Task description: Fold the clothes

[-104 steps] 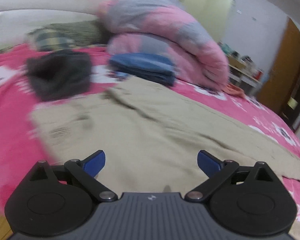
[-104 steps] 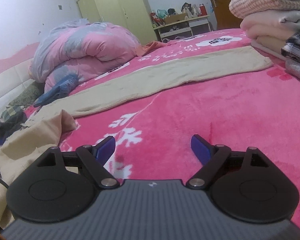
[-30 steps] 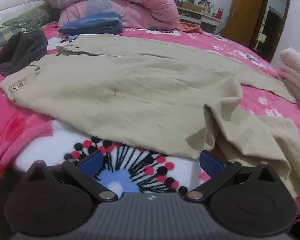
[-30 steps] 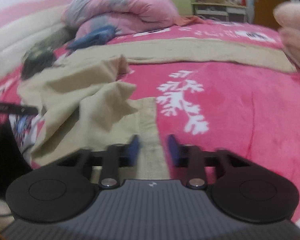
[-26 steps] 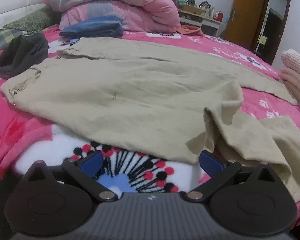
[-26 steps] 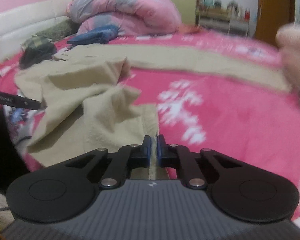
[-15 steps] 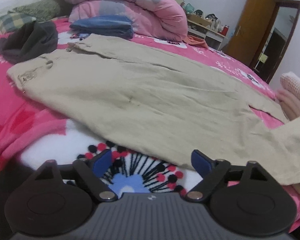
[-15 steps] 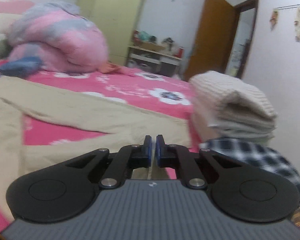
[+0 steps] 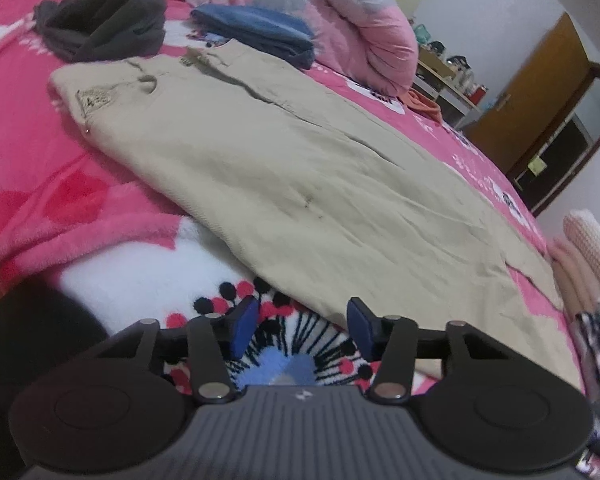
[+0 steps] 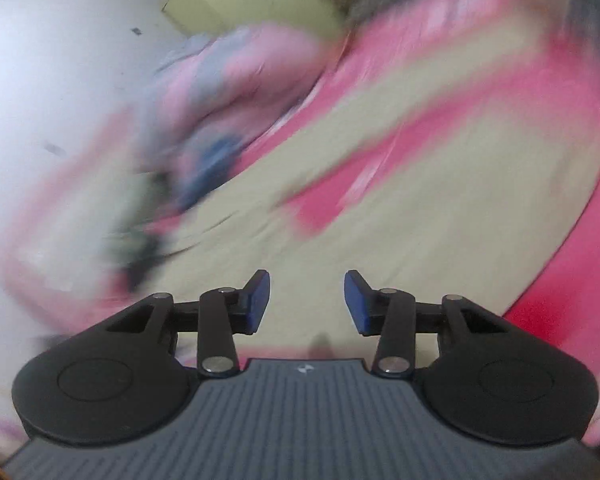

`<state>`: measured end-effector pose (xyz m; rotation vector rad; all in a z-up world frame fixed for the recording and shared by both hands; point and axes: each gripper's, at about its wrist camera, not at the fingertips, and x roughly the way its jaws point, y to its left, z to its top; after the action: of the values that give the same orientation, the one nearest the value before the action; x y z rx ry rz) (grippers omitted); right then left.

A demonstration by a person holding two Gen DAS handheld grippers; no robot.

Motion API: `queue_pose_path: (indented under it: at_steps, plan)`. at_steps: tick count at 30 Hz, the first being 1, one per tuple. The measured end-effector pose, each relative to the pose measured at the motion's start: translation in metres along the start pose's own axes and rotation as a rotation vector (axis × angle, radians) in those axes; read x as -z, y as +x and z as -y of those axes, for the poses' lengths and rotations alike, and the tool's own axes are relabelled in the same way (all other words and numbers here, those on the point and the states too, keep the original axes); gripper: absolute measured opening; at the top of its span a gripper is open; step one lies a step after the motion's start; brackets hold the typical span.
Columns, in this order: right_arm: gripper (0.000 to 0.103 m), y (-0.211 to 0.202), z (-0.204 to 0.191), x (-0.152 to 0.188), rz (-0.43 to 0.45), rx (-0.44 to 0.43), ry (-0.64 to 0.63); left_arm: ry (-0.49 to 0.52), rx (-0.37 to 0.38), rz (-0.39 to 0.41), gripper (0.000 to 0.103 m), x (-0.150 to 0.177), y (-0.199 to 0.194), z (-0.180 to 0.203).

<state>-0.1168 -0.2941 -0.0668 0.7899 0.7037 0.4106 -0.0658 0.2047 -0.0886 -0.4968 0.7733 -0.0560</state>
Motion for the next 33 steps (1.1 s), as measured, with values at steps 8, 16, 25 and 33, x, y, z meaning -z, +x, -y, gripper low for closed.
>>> queue_pose_path:
  at_steps: [8,16,25,33]
  plan:
    - [0.04,0.052,0.034,0.032,-0.022,-0.031,0.274,-0.116,-0.003,0.0,0.032,-0.004,0.0,-0.014]
    - [0.005,0.053,0.027,0.035,0.064,0.001,0.247,-0.178,-0.074,0.054,0.004,-0.01,0.008,-0.012]
    - [0.001,0.051,0.017,0.042,0.036,0.021,0.223,-0.071,-0.184,0.066,0.002,-0.007,-0.009,0.0]
    - [0.037,0.028,0.012,0.041,-0.099,0.041,0.066,-0.023,-0.199,0.034,0.019,-0.006,-0.022,-0.007]
